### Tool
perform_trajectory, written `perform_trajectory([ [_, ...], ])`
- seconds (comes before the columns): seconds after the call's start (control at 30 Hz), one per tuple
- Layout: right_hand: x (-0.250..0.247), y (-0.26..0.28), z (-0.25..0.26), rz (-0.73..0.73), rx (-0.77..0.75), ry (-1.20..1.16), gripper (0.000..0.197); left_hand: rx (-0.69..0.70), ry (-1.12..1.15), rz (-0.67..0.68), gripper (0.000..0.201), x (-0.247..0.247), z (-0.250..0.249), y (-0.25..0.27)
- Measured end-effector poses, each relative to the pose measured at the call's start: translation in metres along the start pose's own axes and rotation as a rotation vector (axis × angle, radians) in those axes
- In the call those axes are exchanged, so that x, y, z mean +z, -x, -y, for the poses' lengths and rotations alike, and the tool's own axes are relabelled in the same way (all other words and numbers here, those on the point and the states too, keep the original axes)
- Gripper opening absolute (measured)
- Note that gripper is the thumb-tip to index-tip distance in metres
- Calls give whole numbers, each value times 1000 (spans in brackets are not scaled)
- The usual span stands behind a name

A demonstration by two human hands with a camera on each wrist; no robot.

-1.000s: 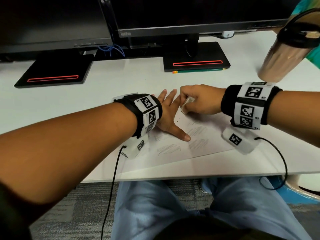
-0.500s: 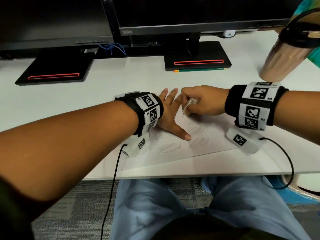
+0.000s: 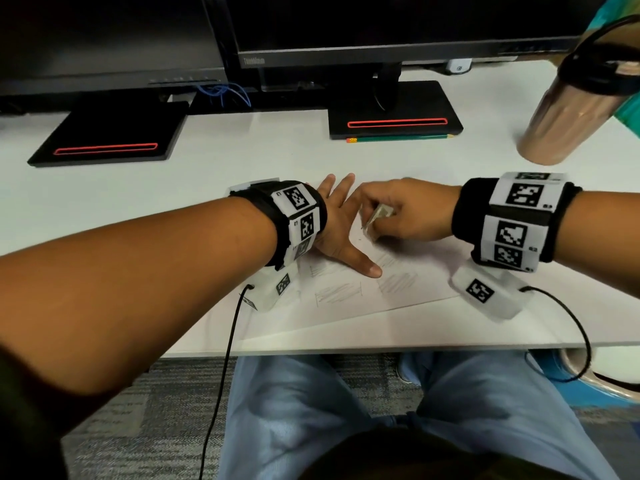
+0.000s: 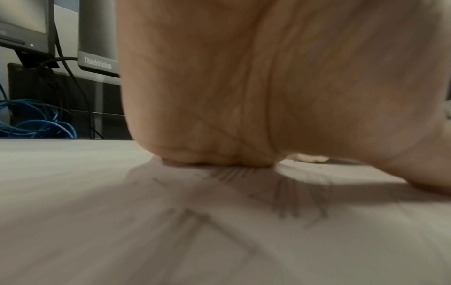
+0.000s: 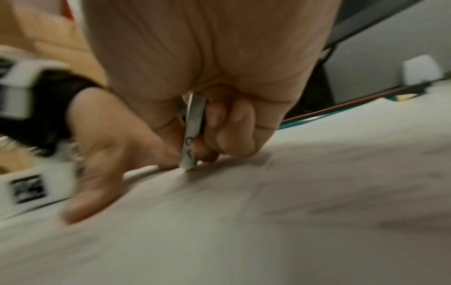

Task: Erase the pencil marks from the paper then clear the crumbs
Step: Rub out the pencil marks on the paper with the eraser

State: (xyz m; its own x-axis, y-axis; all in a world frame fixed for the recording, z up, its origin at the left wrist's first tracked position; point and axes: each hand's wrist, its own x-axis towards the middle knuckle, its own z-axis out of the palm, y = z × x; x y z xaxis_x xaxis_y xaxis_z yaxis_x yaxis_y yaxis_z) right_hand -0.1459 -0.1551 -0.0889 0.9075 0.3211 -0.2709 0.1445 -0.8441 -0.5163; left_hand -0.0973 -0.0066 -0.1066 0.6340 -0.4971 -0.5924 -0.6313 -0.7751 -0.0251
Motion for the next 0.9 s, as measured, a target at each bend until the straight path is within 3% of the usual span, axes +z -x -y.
perform_trajectory([
  [0.1,3,2,2,60,-6,-26,10,6,1,5,141,1,0,-1],
  [0.2,-1,1,-2,-3,-1,-12,13,-3,-1,-2,142,0,0,-1],
  [0.3,4,2,3,69,-43,20,9,1,-4,8,139,0,0,-1],
  [0.43,-1,2,-2,1,-8,27,11,1,-3,-9,143,1,1,-3],
  [0.57,3,5,3,77,-50,41,10,11,-13,1,140,1,0,-2],
  [0.67,-2,5,1,23,-16,58,13,-4,-8,3,142,0,0,-2],
  [0.8,4,10,8,101,-39,36,20,9,-5,5,141,0,-1,-1],
  [0.9,-5,9,0,1,31,41,16,-2,9,1,143,-1,-1,0],
])
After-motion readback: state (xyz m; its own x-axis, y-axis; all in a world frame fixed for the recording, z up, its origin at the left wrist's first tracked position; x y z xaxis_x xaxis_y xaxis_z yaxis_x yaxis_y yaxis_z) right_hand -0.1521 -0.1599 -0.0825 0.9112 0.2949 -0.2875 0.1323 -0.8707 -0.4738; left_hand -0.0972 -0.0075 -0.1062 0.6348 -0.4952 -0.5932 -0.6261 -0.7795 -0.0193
